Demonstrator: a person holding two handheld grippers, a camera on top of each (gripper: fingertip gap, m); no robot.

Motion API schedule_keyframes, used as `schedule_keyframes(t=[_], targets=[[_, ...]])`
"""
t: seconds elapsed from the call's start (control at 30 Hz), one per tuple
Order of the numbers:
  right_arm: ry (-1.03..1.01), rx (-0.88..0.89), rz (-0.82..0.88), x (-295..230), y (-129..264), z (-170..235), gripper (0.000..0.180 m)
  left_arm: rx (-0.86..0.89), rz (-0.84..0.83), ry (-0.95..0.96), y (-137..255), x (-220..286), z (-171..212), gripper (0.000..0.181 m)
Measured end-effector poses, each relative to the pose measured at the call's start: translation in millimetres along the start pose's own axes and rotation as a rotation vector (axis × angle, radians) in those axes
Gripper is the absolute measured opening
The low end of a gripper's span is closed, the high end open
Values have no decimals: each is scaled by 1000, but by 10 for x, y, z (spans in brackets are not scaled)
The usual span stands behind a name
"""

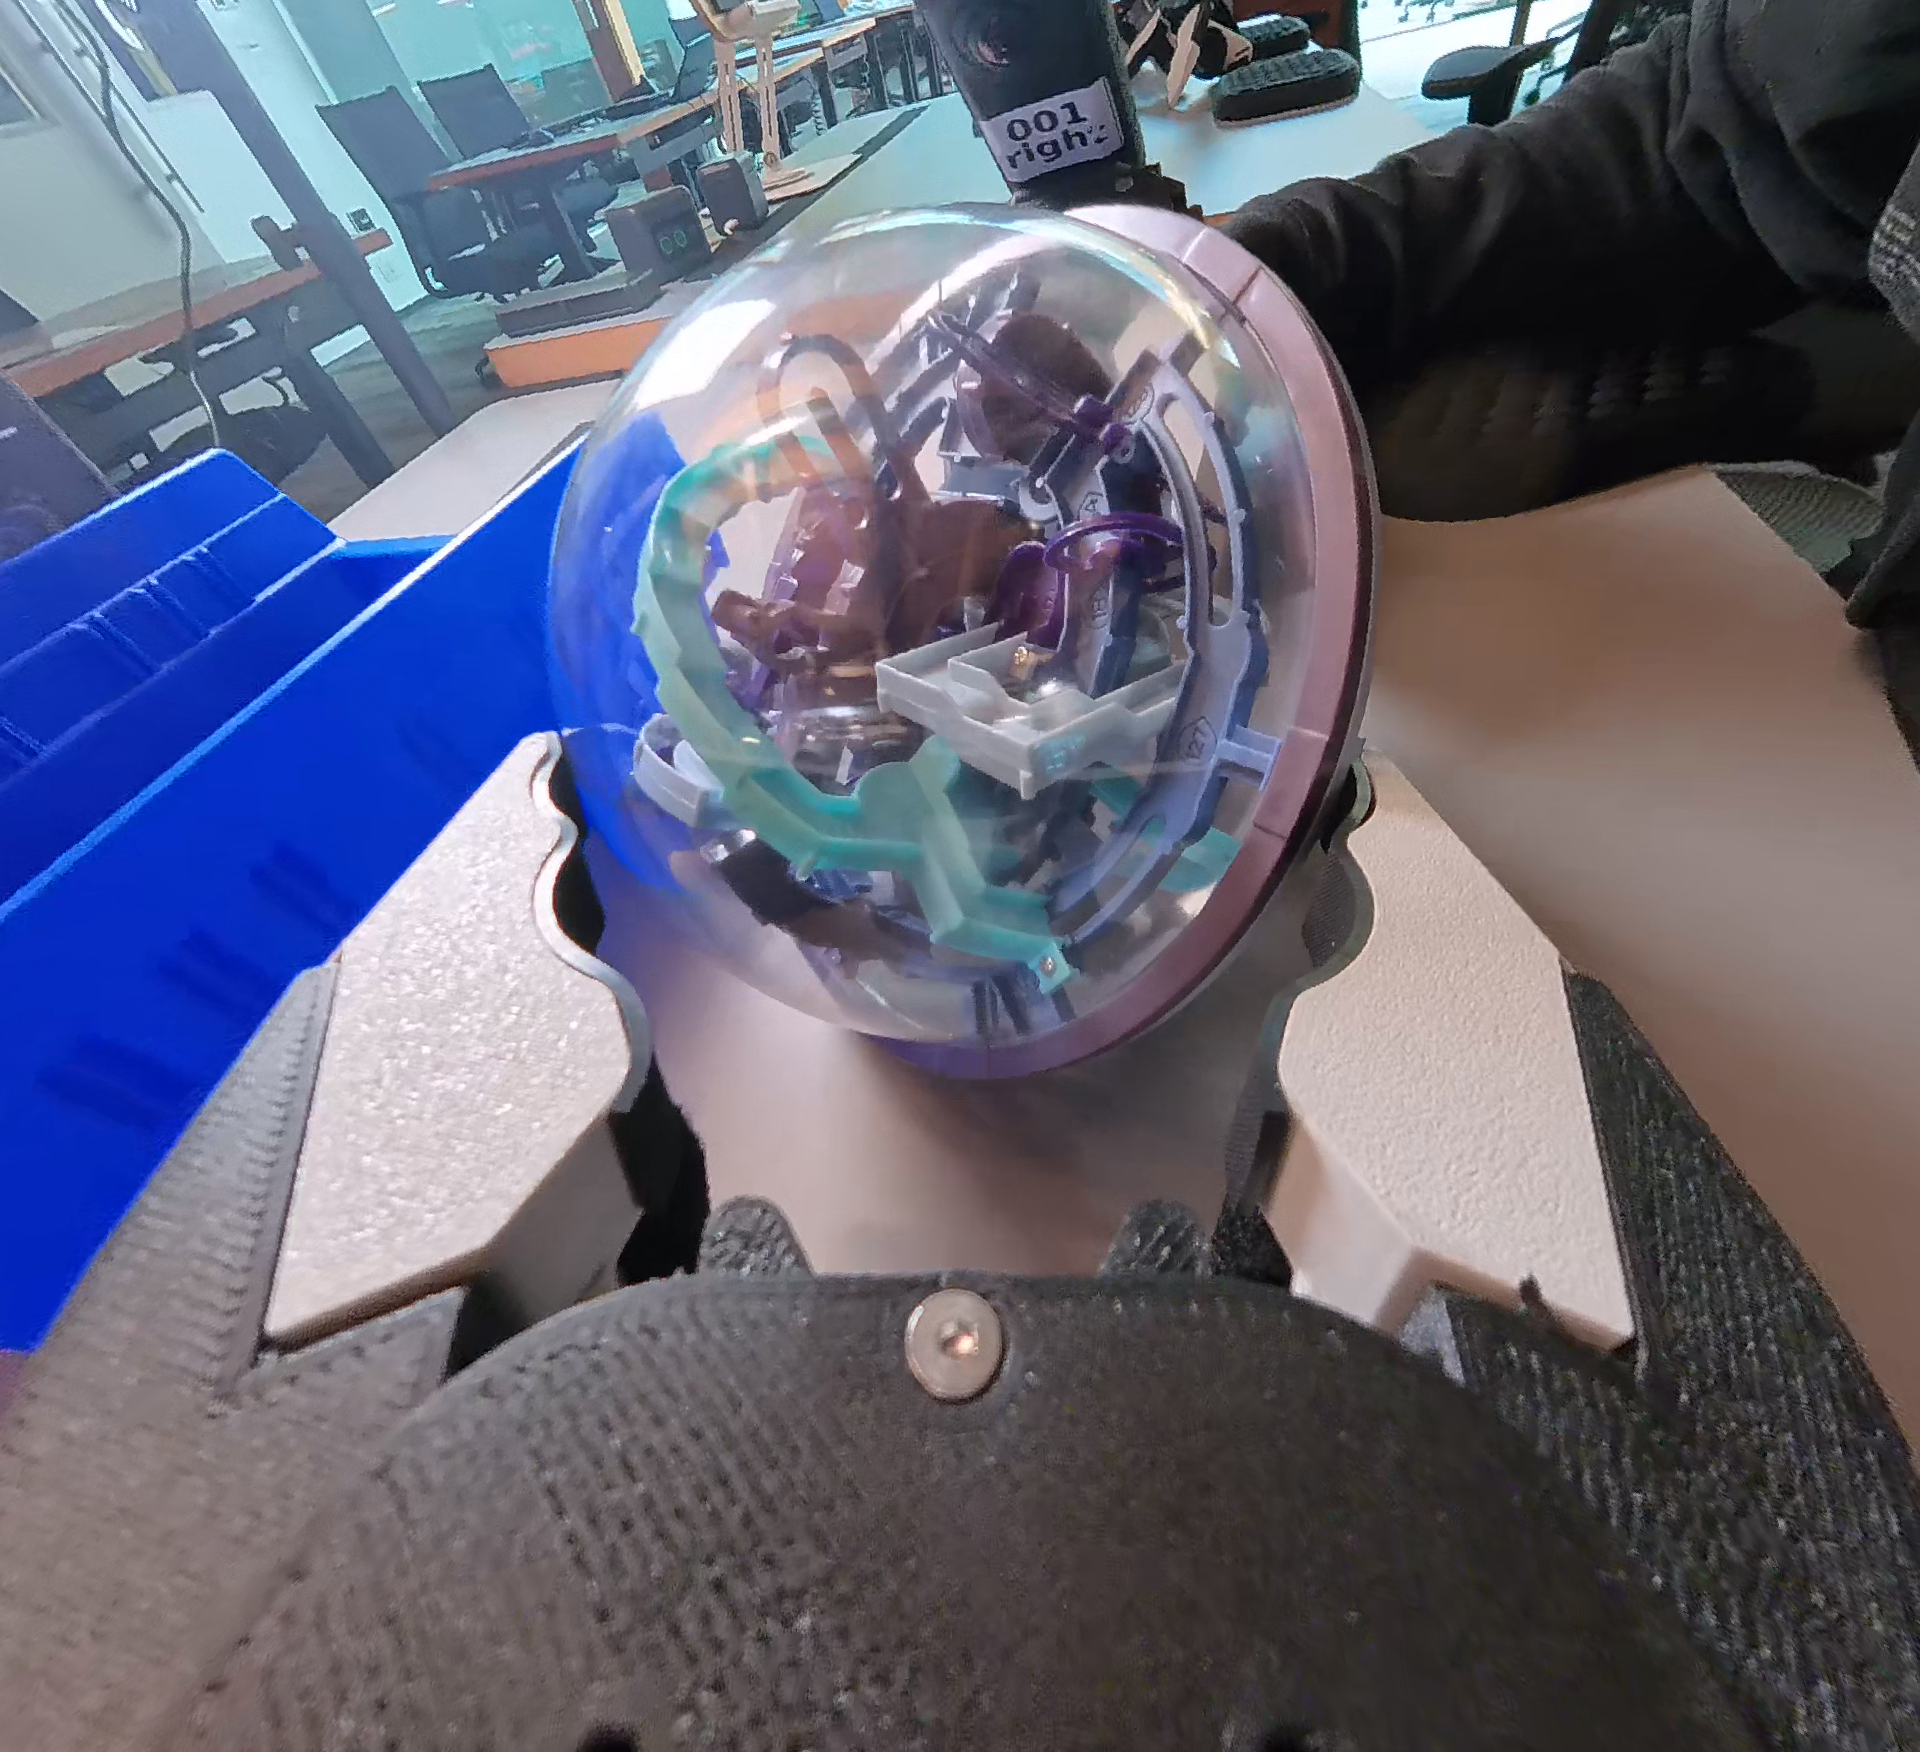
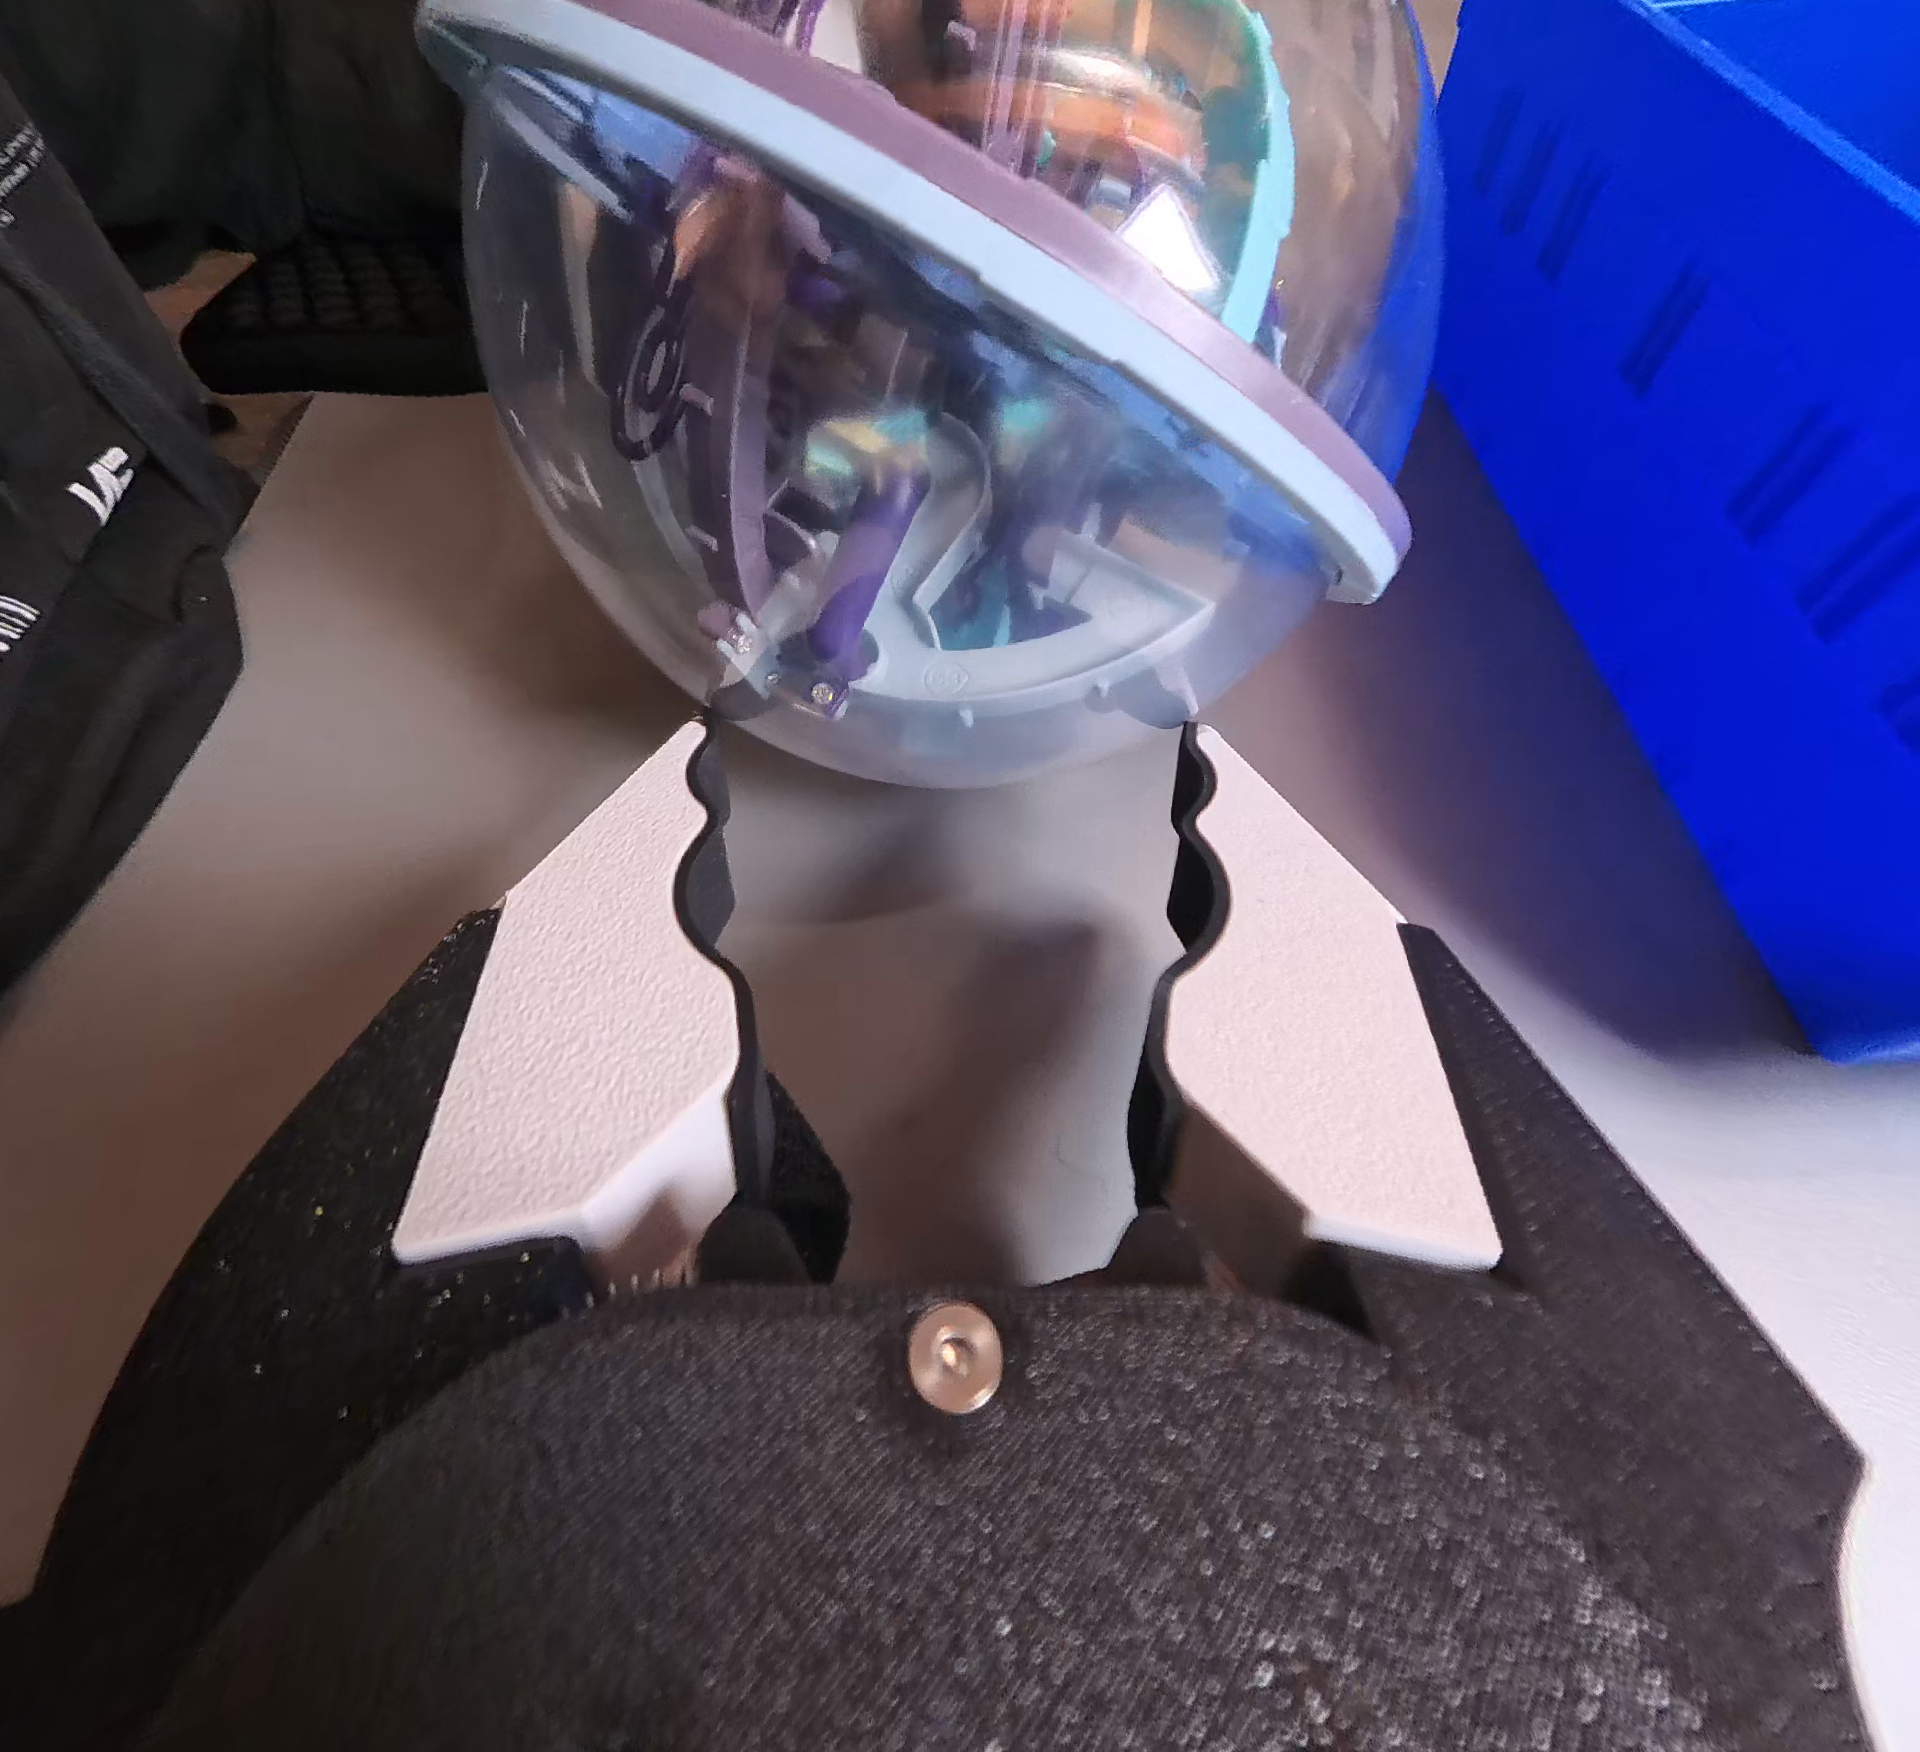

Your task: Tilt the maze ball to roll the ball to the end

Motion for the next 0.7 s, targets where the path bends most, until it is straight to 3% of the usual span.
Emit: schedule_keyframes(t=[0.7], targets=[[-23,10,45,39,-16,-23,83,11,47,140,3,-91,42,139]])
Point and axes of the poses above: each gripper's, where its closed fingertips meet, y back along the fingers, z out of its underside, x = y × z across the jaws, the point moved 5 cm from there along y, back along the fingers, and after that the axes turned 13 degrees about -x, right-handed, at the moved point
